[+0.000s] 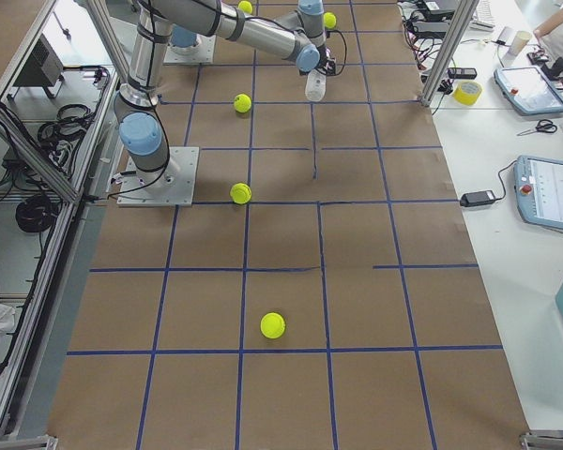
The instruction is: Lift up tennis ball bucket
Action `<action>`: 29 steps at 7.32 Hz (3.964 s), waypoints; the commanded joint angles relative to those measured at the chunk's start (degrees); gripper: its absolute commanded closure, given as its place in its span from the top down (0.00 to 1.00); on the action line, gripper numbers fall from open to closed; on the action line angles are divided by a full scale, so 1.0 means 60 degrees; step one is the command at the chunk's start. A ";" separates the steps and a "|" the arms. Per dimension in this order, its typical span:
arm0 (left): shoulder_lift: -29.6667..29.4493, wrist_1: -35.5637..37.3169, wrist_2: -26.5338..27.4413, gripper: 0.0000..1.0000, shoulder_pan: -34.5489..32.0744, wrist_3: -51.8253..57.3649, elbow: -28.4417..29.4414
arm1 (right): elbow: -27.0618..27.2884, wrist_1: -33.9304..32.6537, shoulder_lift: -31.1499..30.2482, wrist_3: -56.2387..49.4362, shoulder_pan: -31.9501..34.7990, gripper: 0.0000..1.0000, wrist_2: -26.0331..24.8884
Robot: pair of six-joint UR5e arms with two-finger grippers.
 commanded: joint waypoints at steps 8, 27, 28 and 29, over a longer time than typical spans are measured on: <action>-0.0026 0.0005 0.0084 1.00 0.0000 0.0141 -0.0001 | 0.0031 -0.1943 0.1000 0.0149 0.0463 1.00 -0.0210; -0.3450 0.4924 -0.5995 1.00 -0.0014 0.0083 -0.1480 | -0.0539 0.6399 -0.5616 0.4995 -0.4675 0.99 0.0097; -0.3802 0.5333 -0.6677 1.00 -0.0102 0.0098 -0.1480 | -0.0656 0.6928 -0.5912 0.5751 -0.4997 0.99 0.0185; -0.4066 0.5380 -0.6959 1.00 -0.0161 0.0054 -0.1480 | -0.0701 0.6934 -0.5915 0.6049 -0.5102 0.99 0.0185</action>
